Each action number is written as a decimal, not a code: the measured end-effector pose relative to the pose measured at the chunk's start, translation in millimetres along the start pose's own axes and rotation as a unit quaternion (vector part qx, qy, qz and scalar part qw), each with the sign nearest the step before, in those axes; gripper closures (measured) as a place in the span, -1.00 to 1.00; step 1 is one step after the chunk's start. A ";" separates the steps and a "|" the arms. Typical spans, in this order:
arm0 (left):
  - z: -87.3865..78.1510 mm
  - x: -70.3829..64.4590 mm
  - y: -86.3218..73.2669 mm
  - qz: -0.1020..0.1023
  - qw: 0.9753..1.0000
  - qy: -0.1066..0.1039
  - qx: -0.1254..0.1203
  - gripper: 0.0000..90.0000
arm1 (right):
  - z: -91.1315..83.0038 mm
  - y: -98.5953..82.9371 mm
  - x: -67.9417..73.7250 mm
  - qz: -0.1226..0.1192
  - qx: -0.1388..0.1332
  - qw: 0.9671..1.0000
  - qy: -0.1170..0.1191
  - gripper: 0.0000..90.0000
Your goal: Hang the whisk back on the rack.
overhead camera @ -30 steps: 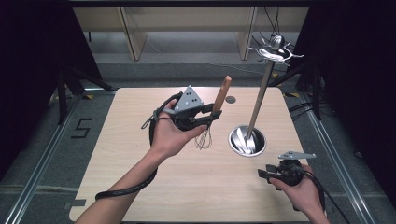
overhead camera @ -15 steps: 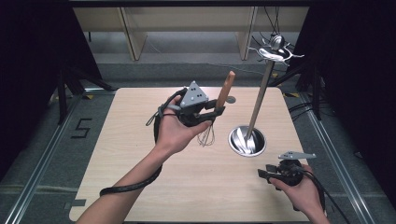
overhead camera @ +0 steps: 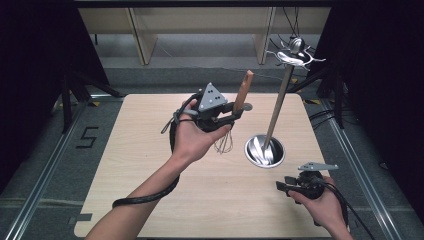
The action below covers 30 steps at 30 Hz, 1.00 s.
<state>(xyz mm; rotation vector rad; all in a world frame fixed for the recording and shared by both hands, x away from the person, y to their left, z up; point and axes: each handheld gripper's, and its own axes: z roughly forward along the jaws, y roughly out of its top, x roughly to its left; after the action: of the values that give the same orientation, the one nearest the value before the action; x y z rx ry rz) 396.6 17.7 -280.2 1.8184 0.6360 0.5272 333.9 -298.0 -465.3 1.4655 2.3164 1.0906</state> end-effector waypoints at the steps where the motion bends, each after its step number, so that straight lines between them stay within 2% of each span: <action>1: 0.7 -0.2 0.4 0.000 1.000 0.001 0.000 0.52 | -0.1 0.0 0.2 0.001 0.001 1.000 0.000 0.20; 2: 1.8 -0.9 1.0 0.000 1.000 0.000 0.001 0.52 | 0.0 0.0 0.2 0.001 0.001 1.000 0.000 0.20; 3: 1.8 -0.9 1.0 0.000 1.000 0.000 0.001 0.52 | 0.0 -0.3 2.5 0.018 0.005 1.000 0.007 0.20; 5: 4.2 -2.5 2.9 0.001 1.000 -0.001 0.001 0.52 | 0.4 -0.5 2.0 0.014 0.003 1.000 0.007 0.20; 6: 4.9 -3.0 3.5 0.000 1.000 0.000 0.000 0.52 | 0.1 -0.2 0.2 0.000 0.000 1.000 0.000 0.20; 14: 9.2 -4.2 7.3 -0.003 1.000 0.003 -0.004 0.52 | 0.1 -0.2 -0.1 -0.002 -0.001 1.000 0.001 0.20; 15: 9.7 -4.5 8.0 -0.005 1.000 0.005 -0.005 0.52 | 0.0 -0.5 2.5 0.017 0.005 1.000 0.007 0.20; 18: 11.4 -5.0 9.8 -0.008 1.000 0.005 -0.007 0.52 | -0.3 -0.2 0.0 -0.002 -0.001 1.000 0.000 0.20; 19: 11.8 -5.2 10.4 -0.008 1.000 0.005 -0.007 0.52 | -0.8 0.0 0.5 0.003 0.001 1.000 0.000 0.20; 20: 12.2 -5.0 11.3 -0.006 1.000 0.005 -0.006 0.52 | -1.9 -0.1 2.3 0.018 0.010 1.000 0.003 0.20; 21: 12.5 -4.9 12.2 -0.006 1.000 0.005 -0.005 0.52 | -0.5 0.0 -0.3 0.001 0.000 1.000 0.000 0.20; 26: 14.0 -5.0 16.5 -0.003 1.000 0.004 -0.005 0.52 | 0.1 0.1 -0.6 -0.003 -0.004 1.000 0.002 0.20; 27: 15.1 -5.4 18.1 -0.007 1.000 0.005 -0.008 0.52 | -1.3 -0.1 3.0 0.022 0.007 1.000 0.005 0.20; 28: 15.1 -5.4 18.1 -0.007 1.000 0.005 -0.008 0.52 | -1.3 -0.1 3.0 0.022 0.007 1.000 0.005 0.20; 29: 15.6 -4.5 19.5 -0.002 1.000 0.006 -0.004 0.52 | -0.9 0.1 0.7 0.005 0.002 1.000 0.000 0.20; 30: 15.6 -4.5 19.5 -0.002 1.000 0.006 -0.004 0.52 | -0.9 0.1 0.7 0.005 0.002 1.000 0.000 0.20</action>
<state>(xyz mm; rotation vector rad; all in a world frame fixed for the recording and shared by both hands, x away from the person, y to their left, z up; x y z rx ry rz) 406.3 -1.6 -266.8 1.8077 0.6461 0.5374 333.2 -297.8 -464.4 1.4802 2.3146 1.0900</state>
